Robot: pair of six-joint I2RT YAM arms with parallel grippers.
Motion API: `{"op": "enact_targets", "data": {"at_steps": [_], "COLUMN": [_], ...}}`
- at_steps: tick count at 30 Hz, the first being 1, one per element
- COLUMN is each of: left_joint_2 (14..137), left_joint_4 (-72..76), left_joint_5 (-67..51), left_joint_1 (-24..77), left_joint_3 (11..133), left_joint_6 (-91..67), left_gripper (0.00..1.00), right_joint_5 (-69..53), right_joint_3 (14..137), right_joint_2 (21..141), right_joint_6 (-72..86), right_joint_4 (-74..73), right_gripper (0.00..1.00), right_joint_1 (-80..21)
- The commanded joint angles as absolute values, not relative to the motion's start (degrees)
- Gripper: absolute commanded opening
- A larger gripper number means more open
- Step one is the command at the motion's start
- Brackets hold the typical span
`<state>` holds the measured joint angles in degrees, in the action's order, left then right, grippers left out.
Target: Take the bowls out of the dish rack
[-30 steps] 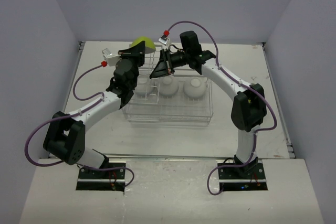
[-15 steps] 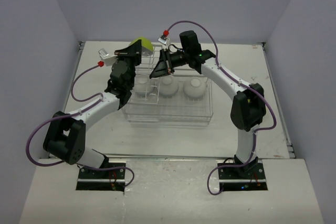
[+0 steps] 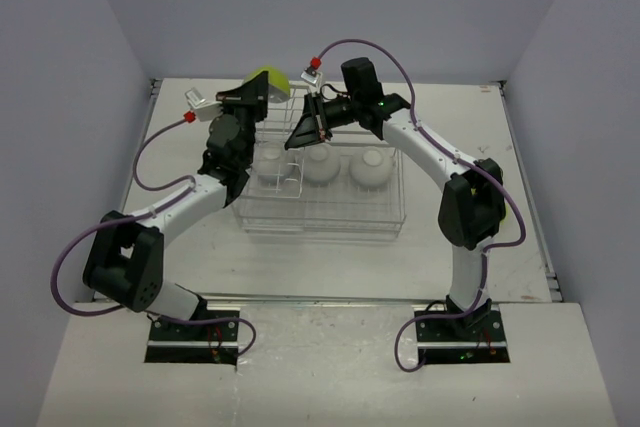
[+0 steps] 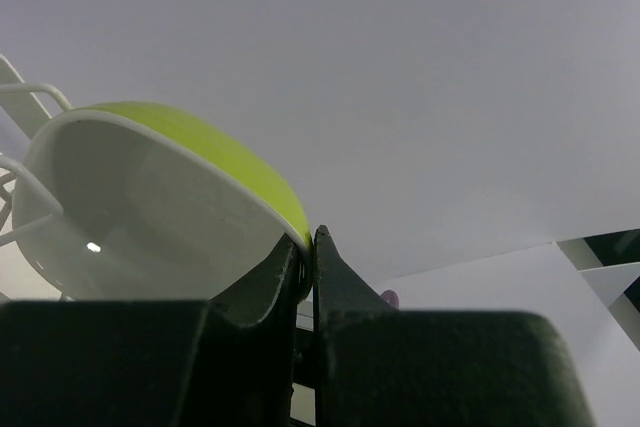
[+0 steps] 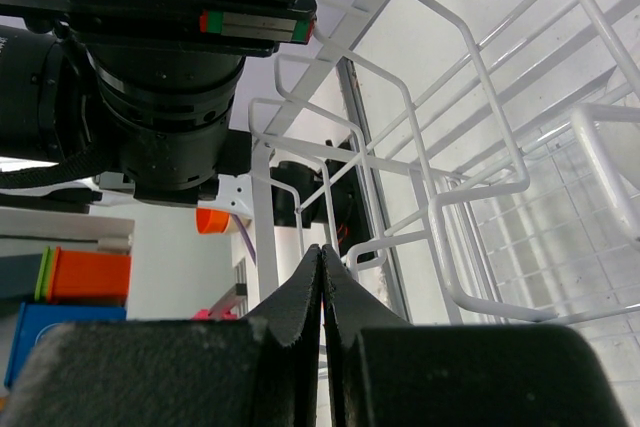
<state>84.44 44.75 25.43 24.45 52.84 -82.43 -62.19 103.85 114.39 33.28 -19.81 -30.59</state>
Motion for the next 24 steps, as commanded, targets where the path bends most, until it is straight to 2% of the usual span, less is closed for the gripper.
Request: {"op": "enact_targets", "data": {"at_steps": [1,13,18,24], "left_joint_2": [84.81,83.59,80.34,74.02], "left_joint_4": [48.87,40.44,25.51,12.40], "left_joint_5": [24.26,19.08,16.62,13.89], "left_joint_1": [23.91,21.54,18.81,13.45], "left_joint_3": [56.60,66.79,73.29,74.01], "left_joint_6": [-80.60,-75.69,-68.65,-58.02], "left_gripper": [0.00,0.00,0.00,0.00], "right_joint_5": [-54.93,-54.49,-53.79,-53.26], "right_joint_3": [103.53,105.38,107.13,110.65], "right_joint_2": [118.30,118.21,117.60,116.72], "right_joint_6": [30.85,31.46,31.38,32.61], "right_joint_4": [-24.61,-26.28,-28.39,-29.97], "right_gripper": [0.00,0.00,0.00,0.00], "right_joint_1": [-30.15,-30.15,-30.15,-30.15]}}
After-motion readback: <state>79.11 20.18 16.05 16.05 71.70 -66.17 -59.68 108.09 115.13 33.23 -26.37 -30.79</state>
